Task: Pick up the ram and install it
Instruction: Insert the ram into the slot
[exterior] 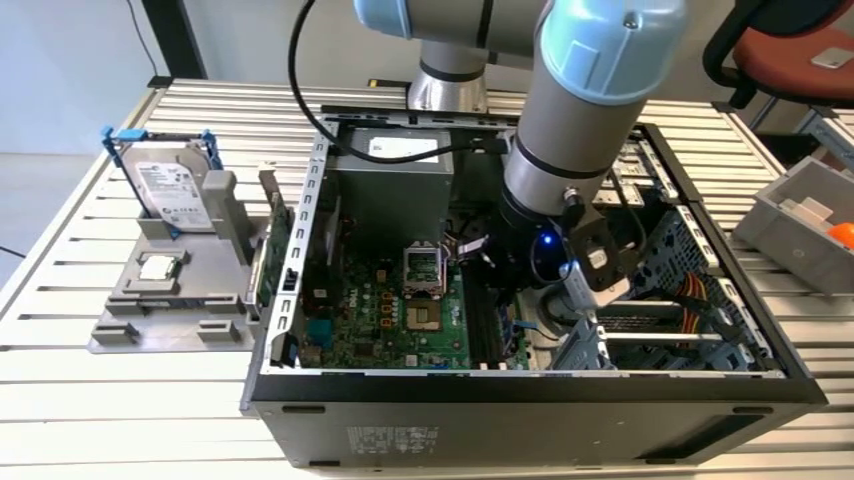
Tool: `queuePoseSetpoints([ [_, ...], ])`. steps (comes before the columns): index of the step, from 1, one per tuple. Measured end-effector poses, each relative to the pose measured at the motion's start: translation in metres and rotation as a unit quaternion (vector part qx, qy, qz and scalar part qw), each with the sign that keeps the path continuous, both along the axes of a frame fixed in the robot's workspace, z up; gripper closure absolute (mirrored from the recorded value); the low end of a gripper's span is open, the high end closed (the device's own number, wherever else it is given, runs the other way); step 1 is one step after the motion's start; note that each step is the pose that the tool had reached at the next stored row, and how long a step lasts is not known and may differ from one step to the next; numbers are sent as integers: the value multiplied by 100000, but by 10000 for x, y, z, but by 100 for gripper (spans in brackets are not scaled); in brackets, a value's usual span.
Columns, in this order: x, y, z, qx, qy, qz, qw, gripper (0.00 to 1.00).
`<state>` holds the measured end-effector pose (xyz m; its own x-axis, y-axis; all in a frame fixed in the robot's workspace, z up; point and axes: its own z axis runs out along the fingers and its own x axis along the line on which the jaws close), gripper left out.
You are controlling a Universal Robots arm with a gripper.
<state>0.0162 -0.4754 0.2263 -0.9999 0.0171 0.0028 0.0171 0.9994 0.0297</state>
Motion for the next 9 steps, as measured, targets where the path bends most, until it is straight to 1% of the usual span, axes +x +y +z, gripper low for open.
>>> queuePoseSetpoints([
  [9, -15, -13, -30, 7, -1, 10, 100000, 100],
])
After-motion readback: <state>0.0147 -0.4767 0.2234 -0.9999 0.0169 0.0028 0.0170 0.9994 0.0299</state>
